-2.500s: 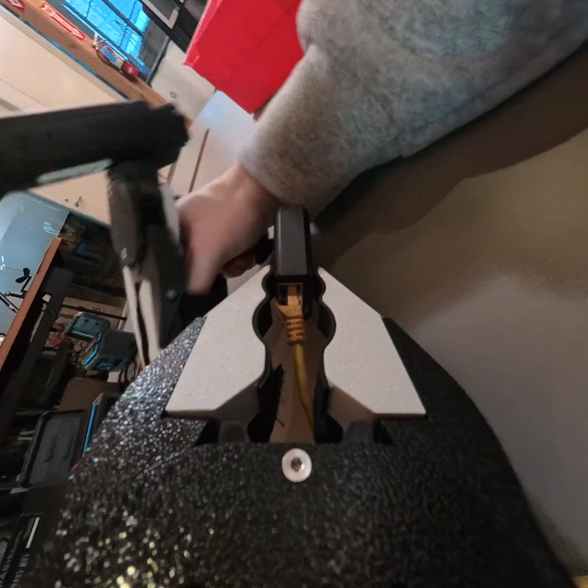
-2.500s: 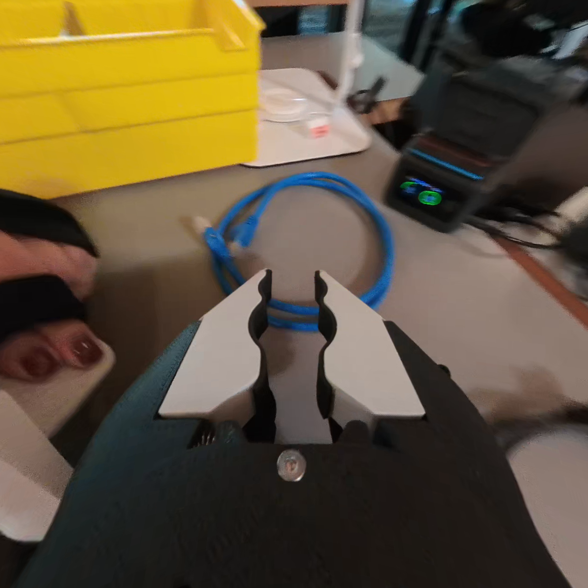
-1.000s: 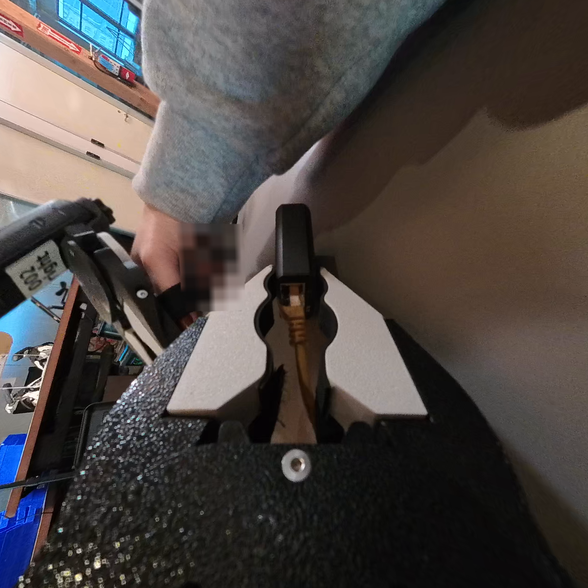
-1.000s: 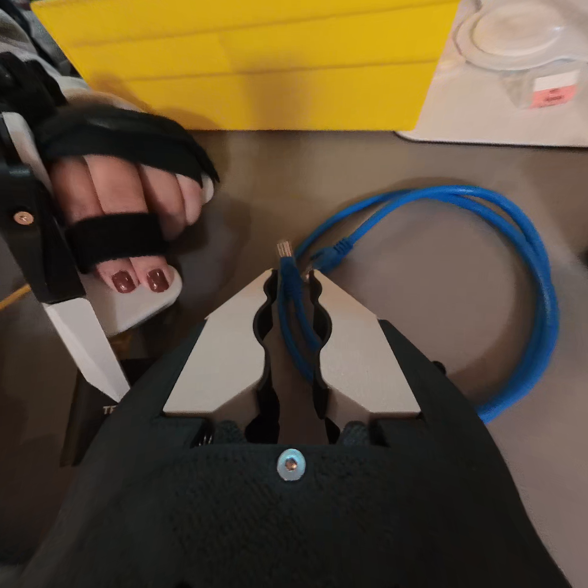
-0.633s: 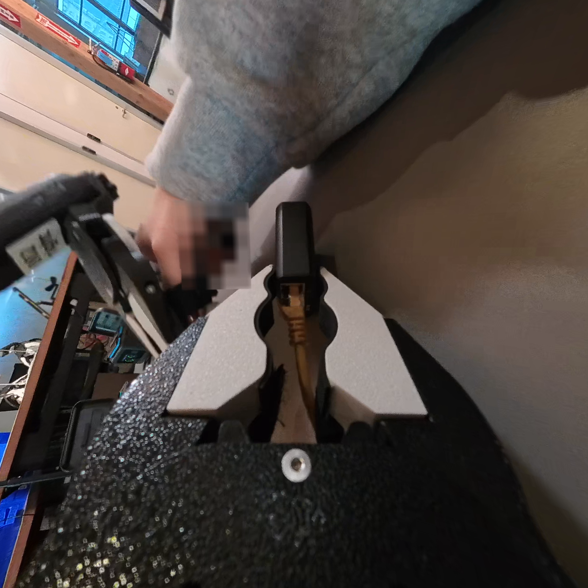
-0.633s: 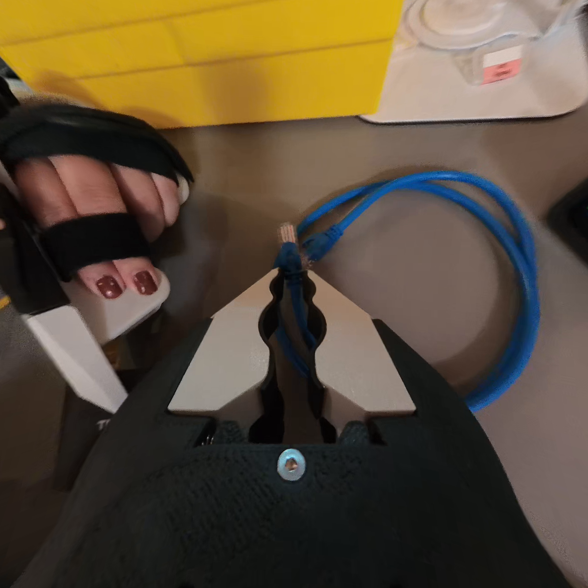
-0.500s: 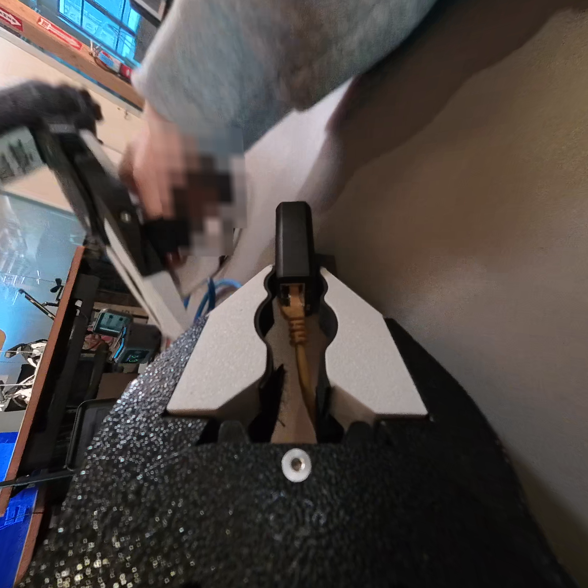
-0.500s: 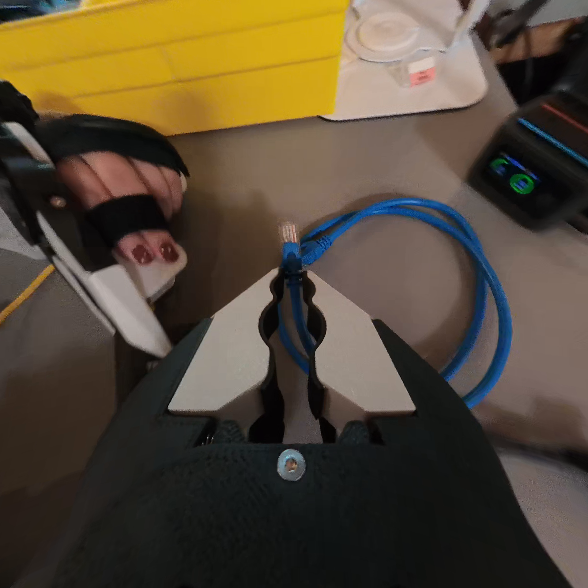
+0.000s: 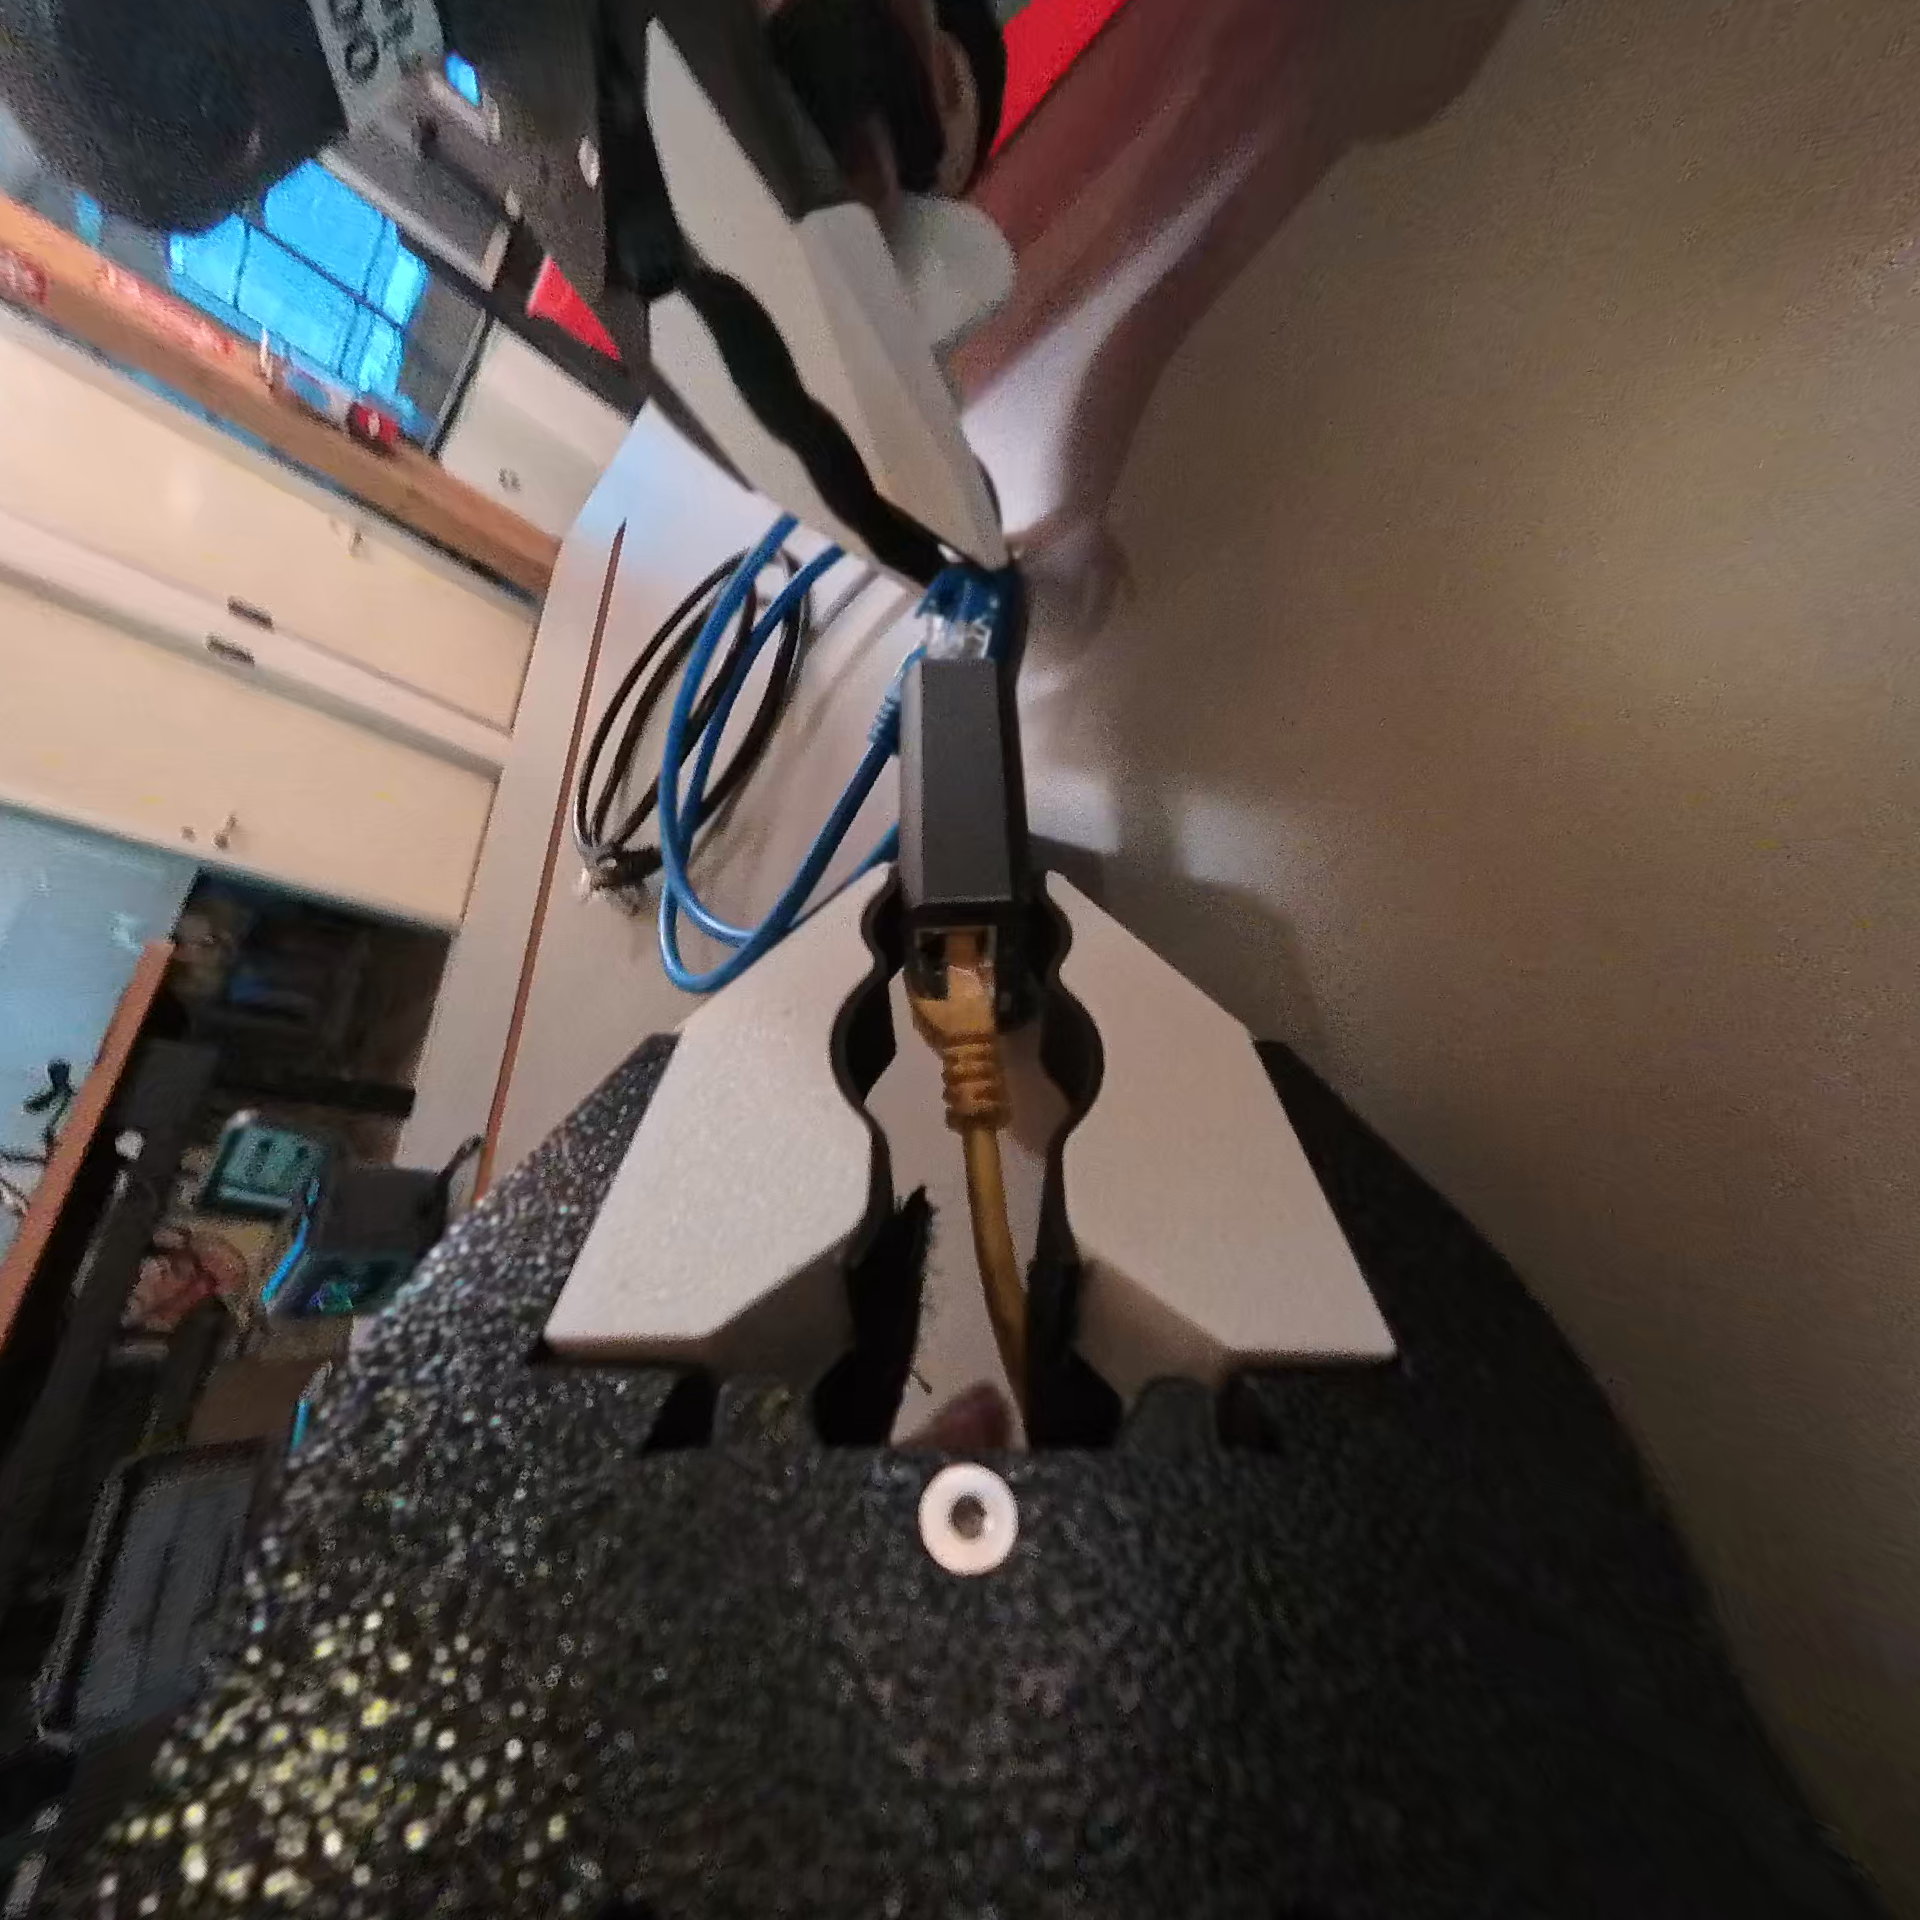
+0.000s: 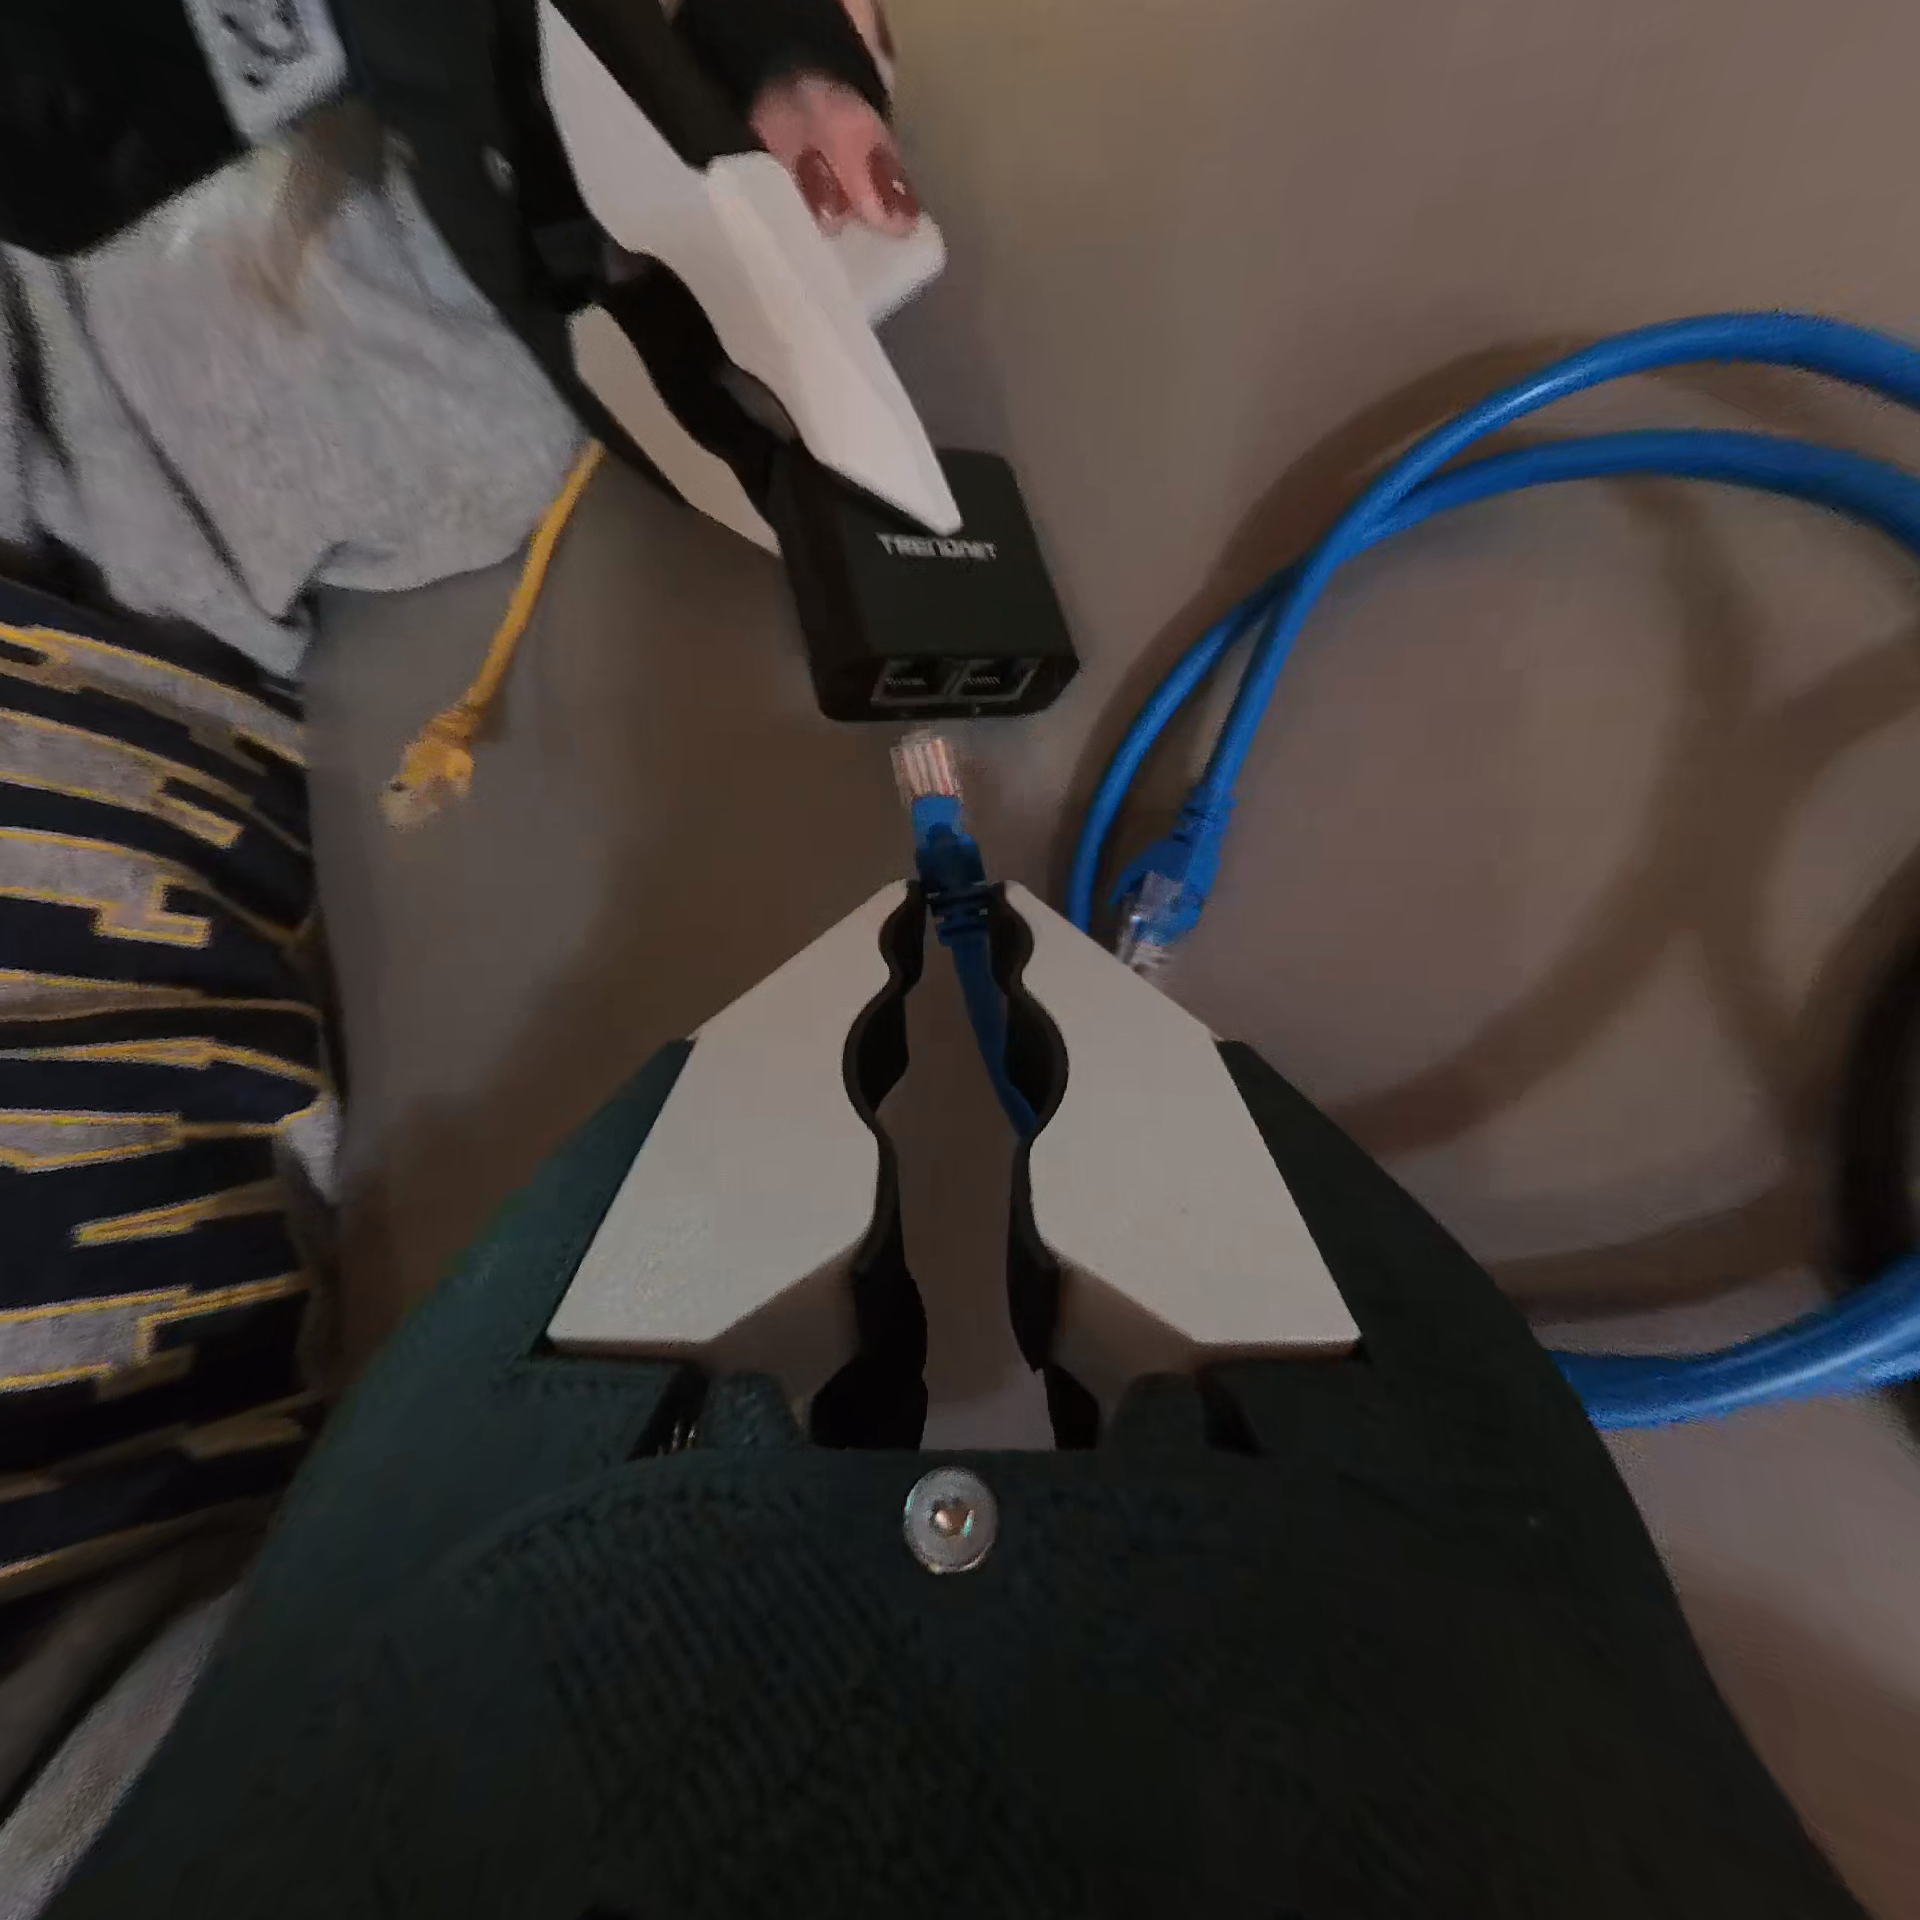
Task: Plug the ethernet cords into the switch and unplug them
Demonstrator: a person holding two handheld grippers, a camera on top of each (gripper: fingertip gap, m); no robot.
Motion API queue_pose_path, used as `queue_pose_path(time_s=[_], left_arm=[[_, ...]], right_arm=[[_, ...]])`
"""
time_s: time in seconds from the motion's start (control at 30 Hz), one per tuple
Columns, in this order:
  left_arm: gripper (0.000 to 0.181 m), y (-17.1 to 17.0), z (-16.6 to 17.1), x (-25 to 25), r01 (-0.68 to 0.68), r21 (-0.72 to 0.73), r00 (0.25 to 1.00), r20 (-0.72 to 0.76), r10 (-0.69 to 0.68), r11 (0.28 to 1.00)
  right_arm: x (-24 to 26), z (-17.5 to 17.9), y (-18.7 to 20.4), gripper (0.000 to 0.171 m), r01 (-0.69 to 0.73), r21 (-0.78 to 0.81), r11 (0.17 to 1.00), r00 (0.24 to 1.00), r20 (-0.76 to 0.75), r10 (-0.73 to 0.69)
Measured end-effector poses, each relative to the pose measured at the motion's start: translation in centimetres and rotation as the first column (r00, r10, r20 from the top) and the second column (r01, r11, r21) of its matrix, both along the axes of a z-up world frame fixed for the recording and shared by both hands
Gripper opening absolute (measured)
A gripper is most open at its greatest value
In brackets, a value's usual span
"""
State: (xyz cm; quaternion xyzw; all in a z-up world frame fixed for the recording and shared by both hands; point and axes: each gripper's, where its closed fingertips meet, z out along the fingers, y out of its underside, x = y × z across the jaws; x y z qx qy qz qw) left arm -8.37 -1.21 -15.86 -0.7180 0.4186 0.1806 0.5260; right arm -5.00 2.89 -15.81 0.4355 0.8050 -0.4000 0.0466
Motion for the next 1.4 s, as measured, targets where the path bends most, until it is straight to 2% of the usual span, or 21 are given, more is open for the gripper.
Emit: queue_pose_path(time_s=[0.1,0.23,0.53,0.77,1.1,1.4], left_arm=[[0.022,-0.2,0.0,0.0,0.019,-0.008,0.999,0.03,-0.019,1.0],[0.022,-0.4,0.1,0.0,0.035,-0.015,0.997,0.069,-0.034,0.999],[0.021,-0.8,0.1,0.0,0.041,-0.017,0.997,0.072,-0.04,0.999],[0.022,-1.0,0.1,-0.1,0.041,-0.011,0.998,0.044,-0.04,0.999],[0.022,-1.5,0.1,0.2,0.04,0.015,0.993,-0.108,-0.038,0.999],[0.022,-1.9,0.2,0.5,0.05,0.003,0.995,-0.084,-0.049,0.999]], right_arm=[[-0.5,0.2,-0.4,0.01,0.022,-0.075,0.997,1.0,0.014,-0.021],[-0.7,-1.1,-0.2,0.01,0.048,-0.055,0.997,0.997,0.063,-0.044],[-1.5,-0.8,-0.5,0.01,0.062,-0.141,0.988,0.996,0.068,-0.053],[-1.2,-1.2,-0.7,0.011,0.053,-0.116,0.992,0.995,0.091,-0.042],[-0.9,-1.3,-1.0,0.011,0.03,-0.11,0.993,0.995,0.093,-0.02],[-0.7,-1.4,-1.1,0.011,0.013,-0.099,0.995,0.996,0.091,-0.004]])
